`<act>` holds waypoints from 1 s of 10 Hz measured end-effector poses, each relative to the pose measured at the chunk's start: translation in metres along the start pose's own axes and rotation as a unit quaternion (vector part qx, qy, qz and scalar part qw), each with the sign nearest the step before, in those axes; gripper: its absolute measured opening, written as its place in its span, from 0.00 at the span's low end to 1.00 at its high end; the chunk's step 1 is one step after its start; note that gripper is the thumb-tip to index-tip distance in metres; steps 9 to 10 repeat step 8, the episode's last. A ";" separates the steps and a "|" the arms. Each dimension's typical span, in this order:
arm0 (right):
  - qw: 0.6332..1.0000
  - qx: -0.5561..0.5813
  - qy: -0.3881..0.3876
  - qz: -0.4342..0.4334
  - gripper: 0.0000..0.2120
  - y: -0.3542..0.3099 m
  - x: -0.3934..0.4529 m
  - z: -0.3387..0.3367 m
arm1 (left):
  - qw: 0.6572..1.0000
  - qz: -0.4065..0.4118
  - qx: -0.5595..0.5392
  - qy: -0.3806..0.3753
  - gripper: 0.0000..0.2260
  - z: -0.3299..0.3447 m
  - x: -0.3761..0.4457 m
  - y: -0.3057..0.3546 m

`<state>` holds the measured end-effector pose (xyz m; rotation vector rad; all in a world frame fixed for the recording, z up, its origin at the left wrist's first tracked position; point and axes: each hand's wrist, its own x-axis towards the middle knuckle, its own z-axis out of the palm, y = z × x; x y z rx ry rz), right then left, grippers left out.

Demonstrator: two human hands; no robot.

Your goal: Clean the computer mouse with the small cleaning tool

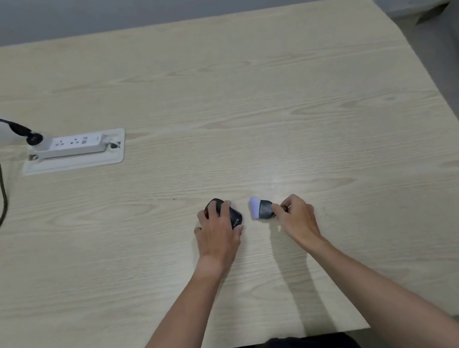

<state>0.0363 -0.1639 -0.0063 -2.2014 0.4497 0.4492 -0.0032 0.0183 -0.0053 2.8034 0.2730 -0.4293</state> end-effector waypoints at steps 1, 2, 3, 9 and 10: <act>0.999 -0.030 0.009 -0.012 0.13 0.001 0.000 -0.001 | 0.999 0.032 -0.008 -0.018 0.29 -0.001 0.005 -0.003; 0.998 -0.058 0.007 -0.011 0.14 0.001 -0.001 0.000 | 0.997 0.062 -0.028 -0.030 0.31 0.000 0.010 -0.010; 0.993 -0.117 0.012 -0.023 0.15 0.001 -0.003 0.001 | 0.993 0.093 -0.063 -0.029 0.32 0.001 0.014 -0.017; 0.992 -0.074 0.038 -0.100 0.12 -0.001 -0.023 -0.016 | 0.998 -0.003 -0.050 0.033 0.34 0.025 -0.005 -0.032; 0.992 -0.074 0.038 -0.100 0.12 -0.001 -0.023 -0.016 | 0.998 -0.003 -0.050 0.033 0.34 0.025 -0.005 -0.032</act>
